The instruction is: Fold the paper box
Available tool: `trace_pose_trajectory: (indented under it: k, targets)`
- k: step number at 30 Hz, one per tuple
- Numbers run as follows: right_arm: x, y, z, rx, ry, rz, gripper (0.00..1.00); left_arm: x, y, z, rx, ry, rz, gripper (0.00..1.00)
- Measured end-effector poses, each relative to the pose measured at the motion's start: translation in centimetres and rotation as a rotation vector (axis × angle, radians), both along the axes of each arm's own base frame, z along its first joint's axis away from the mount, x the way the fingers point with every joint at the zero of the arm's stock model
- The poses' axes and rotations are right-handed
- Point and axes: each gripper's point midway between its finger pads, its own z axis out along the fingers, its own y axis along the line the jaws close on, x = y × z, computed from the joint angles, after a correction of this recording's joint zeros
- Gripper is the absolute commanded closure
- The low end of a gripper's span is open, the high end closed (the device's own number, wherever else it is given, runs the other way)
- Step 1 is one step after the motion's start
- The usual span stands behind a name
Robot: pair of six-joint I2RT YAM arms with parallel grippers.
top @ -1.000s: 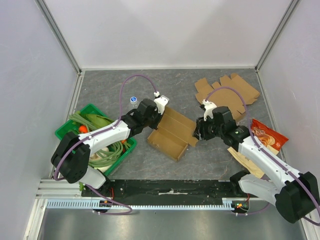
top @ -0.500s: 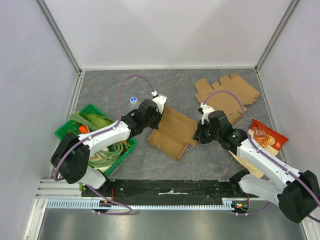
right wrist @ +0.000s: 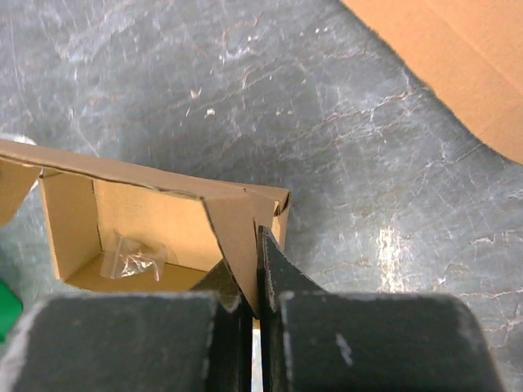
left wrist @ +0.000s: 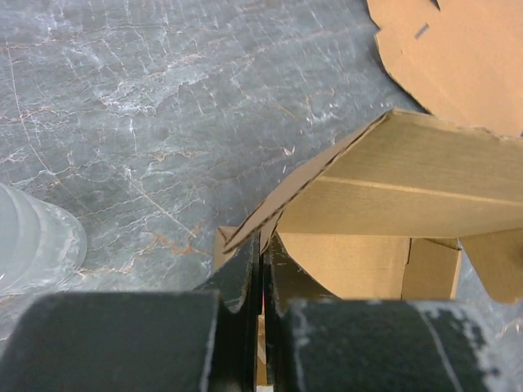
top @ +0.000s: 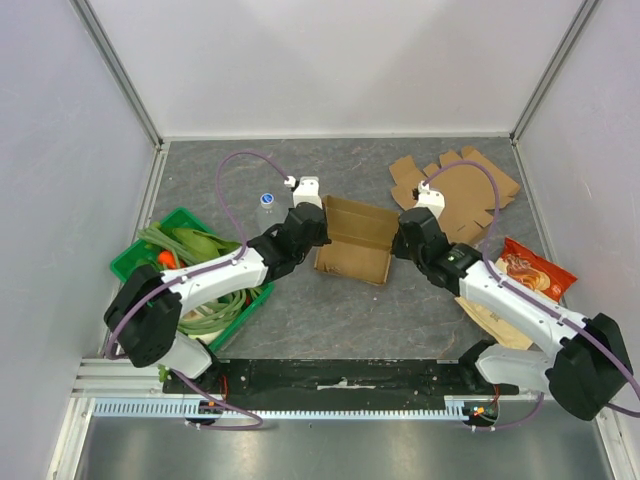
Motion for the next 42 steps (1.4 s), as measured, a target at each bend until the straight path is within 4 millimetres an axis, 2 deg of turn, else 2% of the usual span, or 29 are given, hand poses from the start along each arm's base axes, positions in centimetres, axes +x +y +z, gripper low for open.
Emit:
trace_pose_trajectory:
  k: [3, 5, 9, 16, 23, 27, 34, 35, 36, 38, 39, 42]
  targets:
    - [0.6, -0.1, -0.2, 0.001, -0.056, -0.053, 1.00, 0.8, -0.2, -0.7, -0.037, -0.004, 0.052, 0.98]
    - [0.6, -0.3, -1.1, -0.004, -0.073, -0.076, 1.00, 1.0, -0.5, -1.5, -0.045, 0.004, 0.067, 0.98]
    - [0.6, -0.3, -2.3, -0.038, -0.091, -0.103, 1.00, 0.8, -0.7, -3.4, -0.034, 0.030, 0.088, 0.98]
    - [0.6, -0.1, -3.3, -0.033, -0.174, -0.121, 1.00, -0.1, -0.6, -4.4, -0.032, 0.014, 0.122, 0.98]
    - [-1.7, -0.2, -5.0, -0.048, -0.238, -0.067, 0.99, -1.9, -0.7, -6.1, -0.019, 0.016, 0.141, 0.98]
    - [-2.6, -0.2, -4.9, -0.041, -0.288, -0.033, 0.95, -2.6, -0.8, -6.4, -0.034, 0.003, 0.153, 0.98]
    - [-3.1, 0.0, -3.7, -0.010, -0.314, -0.008, 0.71, -3.5, -0.4, -6.7, -0.045, -0.018, 0.170, 0.98]
    - [-3.2, 0.1, -3.4, -0.007, -0.308, -0.001, 0.66, -3.6, -0.3, -6.7, -0.042, -0.020, 0.172, 0.98]
    - [-3.3, 0.2, -3.0, -0.003, -0.301, 0.005, 0.56, -3.7, 0.0, -6.7, -0.038, -0.024, 0.178, 0.98]
    - [-3.5, 0.5, -2.1, 0.008, -0.291, 0.021, 0.47, -3.8, 0.8, -6.8, -0.026, -0.038, 0.203, 0.98]
    - [-3.7, 0.6, -1.6, 0.019, -0.290, 0.026, 0.37, -3.8, 1.2, -6.8, -0.022, -0.043, 0.213, 0.98]
    - [-4.7, 0.5, -0.3, 0.045, -0.284, 0.065, 0.26, -3.8, 1.8, -6.8, -0.018, -0.055, 0.232, 0.98]
